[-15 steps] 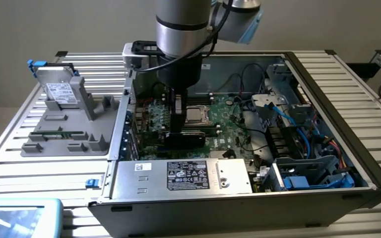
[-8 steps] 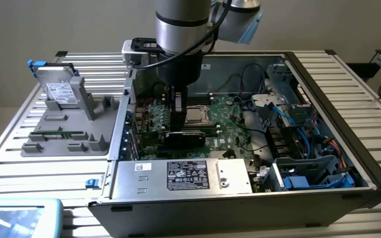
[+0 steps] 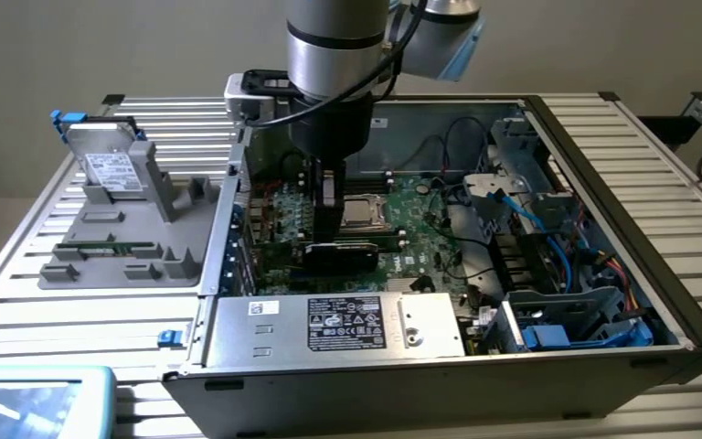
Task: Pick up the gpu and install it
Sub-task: 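Press down on the gpu until it lock into place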
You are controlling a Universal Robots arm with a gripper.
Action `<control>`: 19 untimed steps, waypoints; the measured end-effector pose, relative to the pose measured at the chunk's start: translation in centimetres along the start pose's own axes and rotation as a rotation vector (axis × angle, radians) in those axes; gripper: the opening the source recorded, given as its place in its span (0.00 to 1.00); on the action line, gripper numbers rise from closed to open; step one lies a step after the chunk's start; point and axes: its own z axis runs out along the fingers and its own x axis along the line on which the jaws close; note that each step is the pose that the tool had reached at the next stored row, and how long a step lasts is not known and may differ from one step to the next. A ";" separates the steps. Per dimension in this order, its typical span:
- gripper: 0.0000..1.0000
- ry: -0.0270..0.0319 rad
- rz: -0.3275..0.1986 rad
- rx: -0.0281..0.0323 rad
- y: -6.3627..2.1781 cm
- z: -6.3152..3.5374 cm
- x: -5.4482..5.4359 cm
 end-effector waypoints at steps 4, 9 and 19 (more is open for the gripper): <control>0.49 0.0000 0.000 0.0000 0.00 0.00 0.0; 0.28 0.0000 0.000 0.0000 0.00 0.00 0.0; 0.12 -0.0004 0.001 0.0395 0.96 0.30 0.0</control>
